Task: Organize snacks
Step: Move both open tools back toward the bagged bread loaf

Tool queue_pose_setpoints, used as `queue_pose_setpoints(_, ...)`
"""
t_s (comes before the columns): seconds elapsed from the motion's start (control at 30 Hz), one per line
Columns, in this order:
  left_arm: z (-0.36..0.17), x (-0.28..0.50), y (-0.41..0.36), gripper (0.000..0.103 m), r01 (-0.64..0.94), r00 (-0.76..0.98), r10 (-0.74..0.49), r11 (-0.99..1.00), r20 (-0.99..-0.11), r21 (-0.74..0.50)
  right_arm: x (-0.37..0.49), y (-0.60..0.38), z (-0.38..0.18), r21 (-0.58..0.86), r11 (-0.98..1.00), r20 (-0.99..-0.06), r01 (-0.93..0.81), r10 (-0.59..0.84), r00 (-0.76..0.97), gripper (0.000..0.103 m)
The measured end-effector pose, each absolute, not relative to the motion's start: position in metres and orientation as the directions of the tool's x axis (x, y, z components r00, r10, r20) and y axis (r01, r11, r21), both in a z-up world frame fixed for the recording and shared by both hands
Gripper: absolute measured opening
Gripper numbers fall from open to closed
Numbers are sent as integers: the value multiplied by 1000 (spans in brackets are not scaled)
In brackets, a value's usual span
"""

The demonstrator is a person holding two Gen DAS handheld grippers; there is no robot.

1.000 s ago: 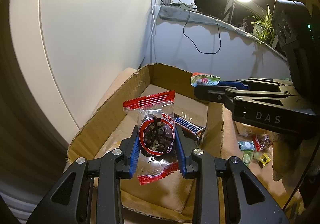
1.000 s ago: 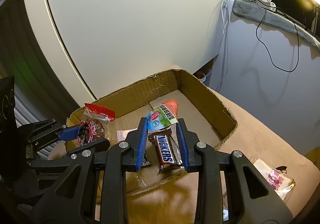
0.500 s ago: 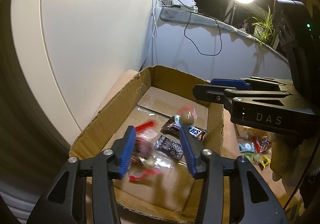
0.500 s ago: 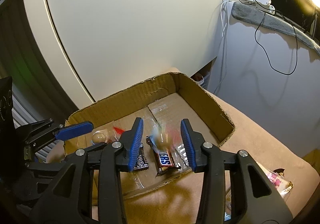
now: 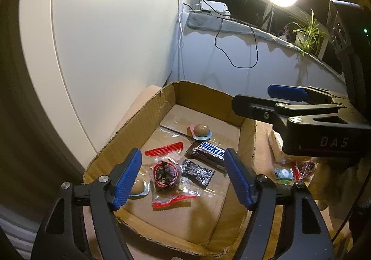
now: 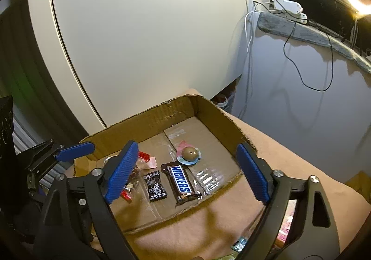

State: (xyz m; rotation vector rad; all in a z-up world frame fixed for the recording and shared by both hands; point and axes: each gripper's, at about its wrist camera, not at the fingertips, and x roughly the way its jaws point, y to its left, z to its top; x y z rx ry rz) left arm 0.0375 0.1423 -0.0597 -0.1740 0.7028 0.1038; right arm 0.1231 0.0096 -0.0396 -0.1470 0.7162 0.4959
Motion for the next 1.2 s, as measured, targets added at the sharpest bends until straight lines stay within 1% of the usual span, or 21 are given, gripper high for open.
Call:
queue_pose_setpoints(0.27,-52,30,125,73,-128,773,26,985,-634,-115,107,-14,-32,32,891,-649,-454,364,668,91)
queue_pose_setpoints(0.57,-47,25,97,73,-75,785,-22,989,-619,-130,78,-79,-25,18,924,-638,-382,305,707,91)
queue_pose_setpoints(0.77,-52,29,67,73,-15,772,-75,991,-631,-135,64,-138,-26,19,953,-649,-303,242,721,91)
queue_pose_setpoints(0.97,-59,35,37,73,40,749,-124,989,-651,-142,58,-181,-43,29,965,-683,-259,209,700,91)
queue_pose_setpoints(1.07,-65,39,26,73,60,729,-150,986,-668,-156,57,-193,-51,27,967,-696,-254,200,690,91)
queue_pose_setpoints(1.2,-72,48,15,73,77,707,-184,980,-683,-184,63,-209,-60,88,964,-706,-250,237,667,91)
